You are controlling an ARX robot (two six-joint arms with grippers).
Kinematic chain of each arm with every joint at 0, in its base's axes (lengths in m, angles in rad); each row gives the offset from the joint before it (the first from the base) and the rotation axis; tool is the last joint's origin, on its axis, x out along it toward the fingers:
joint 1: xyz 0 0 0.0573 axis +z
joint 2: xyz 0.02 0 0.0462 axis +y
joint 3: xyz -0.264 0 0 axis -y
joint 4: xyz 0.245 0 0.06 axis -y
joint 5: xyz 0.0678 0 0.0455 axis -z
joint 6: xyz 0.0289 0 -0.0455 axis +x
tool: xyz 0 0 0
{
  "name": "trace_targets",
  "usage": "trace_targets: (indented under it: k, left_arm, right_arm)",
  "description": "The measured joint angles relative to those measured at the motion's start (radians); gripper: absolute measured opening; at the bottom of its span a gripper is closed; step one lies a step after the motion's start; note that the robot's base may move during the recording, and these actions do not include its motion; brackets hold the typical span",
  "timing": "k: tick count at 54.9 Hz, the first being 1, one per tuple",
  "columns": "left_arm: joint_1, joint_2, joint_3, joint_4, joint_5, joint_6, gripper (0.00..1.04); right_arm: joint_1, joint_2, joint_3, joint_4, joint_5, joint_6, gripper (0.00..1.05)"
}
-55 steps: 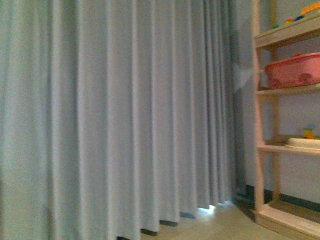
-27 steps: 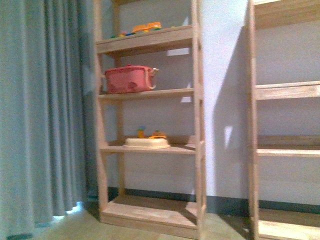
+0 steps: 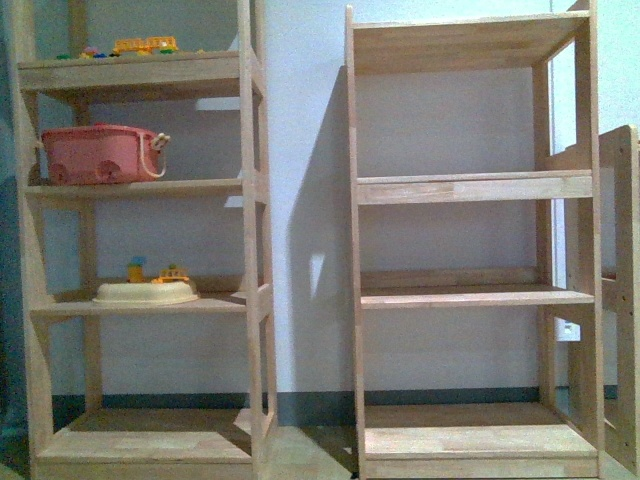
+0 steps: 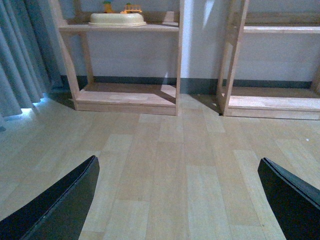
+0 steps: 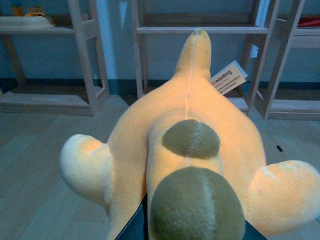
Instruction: Put away toys
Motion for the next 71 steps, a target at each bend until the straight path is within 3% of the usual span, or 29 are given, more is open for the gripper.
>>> trace_targets:
  k: [71]
  left_arm:
    - [0.0, 0.0, 0.0, 0.0, 0.0, 0.0, 0.99]
  right_arm:
    - [0.001, 0.0, 0.0, 0.0, -0.008, 0.0, 0.1]
